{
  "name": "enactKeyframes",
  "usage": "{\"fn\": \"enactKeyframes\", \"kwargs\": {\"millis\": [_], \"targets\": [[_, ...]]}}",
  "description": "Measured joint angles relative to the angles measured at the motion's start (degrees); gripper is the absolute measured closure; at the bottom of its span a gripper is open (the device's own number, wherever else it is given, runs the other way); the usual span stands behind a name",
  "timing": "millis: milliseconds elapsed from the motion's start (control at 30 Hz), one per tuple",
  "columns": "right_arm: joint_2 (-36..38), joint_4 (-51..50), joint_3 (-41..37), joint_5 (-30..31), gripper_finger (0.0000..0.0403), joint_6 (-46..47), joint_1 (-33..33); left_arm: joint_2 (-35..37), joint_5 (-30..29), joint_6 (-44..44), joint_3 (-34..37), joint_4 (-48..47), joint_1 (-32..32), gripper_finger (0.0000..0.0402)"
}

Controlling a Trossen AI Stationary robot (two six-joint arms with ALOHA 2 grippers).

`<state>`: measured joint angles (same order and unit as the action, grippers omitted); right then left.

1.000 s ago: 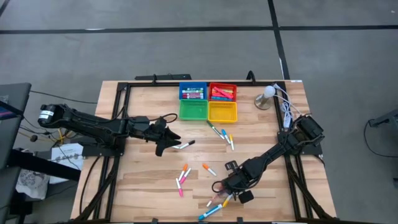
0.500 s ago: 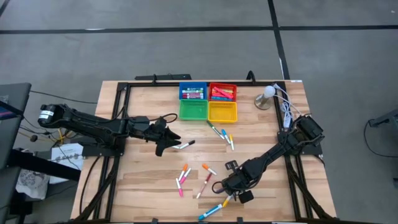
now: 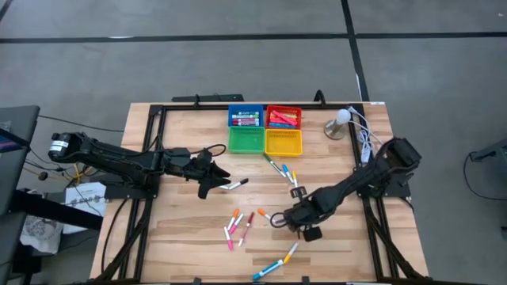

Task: Pick & Place Markers
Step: Put the dark blue highlighter in the yellow bin

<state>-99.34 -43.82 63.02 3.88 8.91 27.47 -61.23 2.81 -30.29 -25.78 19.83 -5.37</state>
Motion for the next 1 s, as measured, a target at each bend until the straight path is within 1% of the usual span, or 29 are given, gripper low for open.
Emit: {"fn": "enactKeyframes", "kwargs": {"millis": [367,533,700,800,1000], "targets": [[14.73,-0.60,0.13,-0.82,0.0368,-0.78,-9.47,0.00,0.00,0.01,0.00,0.45,-0.01,0.0251],[20.73,-0.25,0.17,-0.84,0.0365,-3.51,-14.80,0.00,0.00,0.01,0.00,0.76,-0.02,0.0251],[25.16,0.68,0.21,-1.12,0.0370,-7.16,-20.74,0.00,0.00,0.01,0.00,0.90,-0.02,0.0251],[27.11,2.11,0.24,-3.36,0.0369,-8.92,-24.30,0.00,0.00,0.01,0.00,1.05,0.00,0.0251],[29.50,6.41,0.24,-10.28,0.0364,-9.87,-30.09,0.00,0.00,0.01,0.00,1.19,-0.01,0.0251]]}}
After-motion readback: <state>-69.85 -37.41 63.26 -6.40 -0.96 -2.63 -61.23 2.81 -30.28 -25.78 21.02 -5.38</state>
